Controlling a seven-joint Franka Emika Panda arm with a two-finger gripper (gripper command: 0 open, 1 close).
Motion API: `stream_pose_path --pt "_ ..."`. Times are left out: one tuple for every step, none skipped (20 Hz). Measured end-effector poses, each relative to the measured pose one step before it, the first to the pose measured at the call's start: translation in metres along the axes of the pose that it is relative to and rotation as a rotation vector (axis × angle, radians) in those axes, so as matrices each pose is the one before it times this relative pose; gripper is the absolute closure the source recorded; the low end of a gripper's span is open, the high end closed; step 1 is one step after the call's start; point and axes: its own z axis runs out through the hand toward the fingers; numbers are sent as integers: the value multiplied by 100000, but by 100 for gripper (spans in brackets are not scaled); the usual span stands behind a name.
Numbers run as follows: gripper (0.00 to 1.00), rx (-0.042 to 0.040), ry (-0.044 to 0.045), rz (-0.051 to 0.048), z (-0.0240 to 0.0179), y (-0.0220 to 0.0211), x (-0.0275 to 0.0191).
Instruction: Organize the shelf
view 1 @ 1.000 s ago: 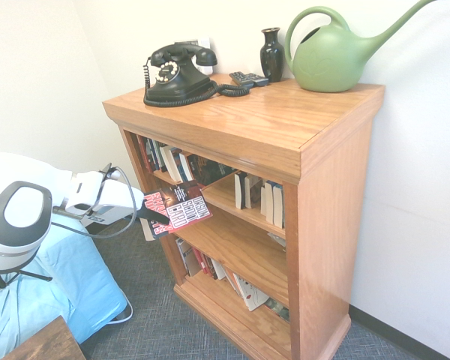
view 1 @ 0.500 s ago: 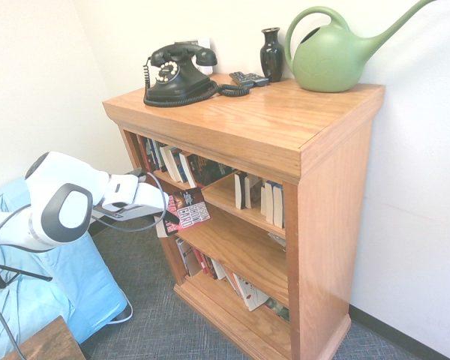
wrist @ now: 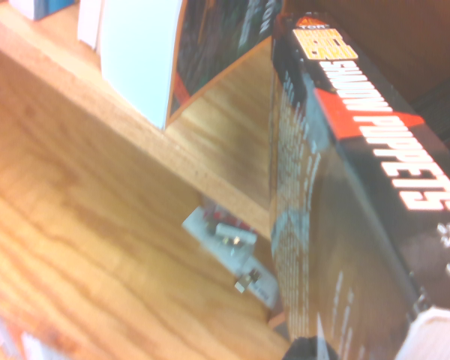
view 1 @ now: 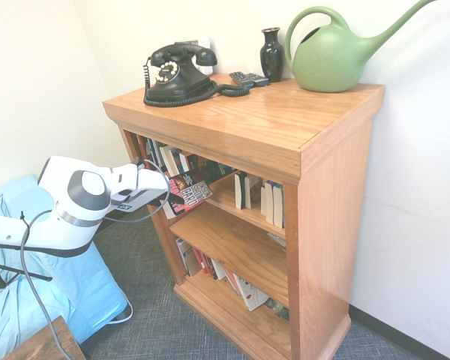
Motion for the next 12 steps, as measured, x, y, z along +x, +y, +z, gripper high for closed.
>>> stream_pose_path --pt "100 272 1298 505 42 -302 -239" --pt "100 410 1013 230 91 -316 -332" --pt "100 406 790 323 196 -315 -307" --pt "100 270 499 835 299 -294 -279" --pt "100 57 397 1014 370 -227 -248" --pt "100 188 406 1409 437 -214 -68" --pt "100 156 351 1736 476 -125 45" --pt "100 -10 383 2166 507 -46 172" --pt "100 28 353 2381 511 32 309" --pt "100 322 109 2412 433 94 334" --pt "100 773 -412 2403 394 165 221" --pt "100 1163 -780 2524 282 102 146"
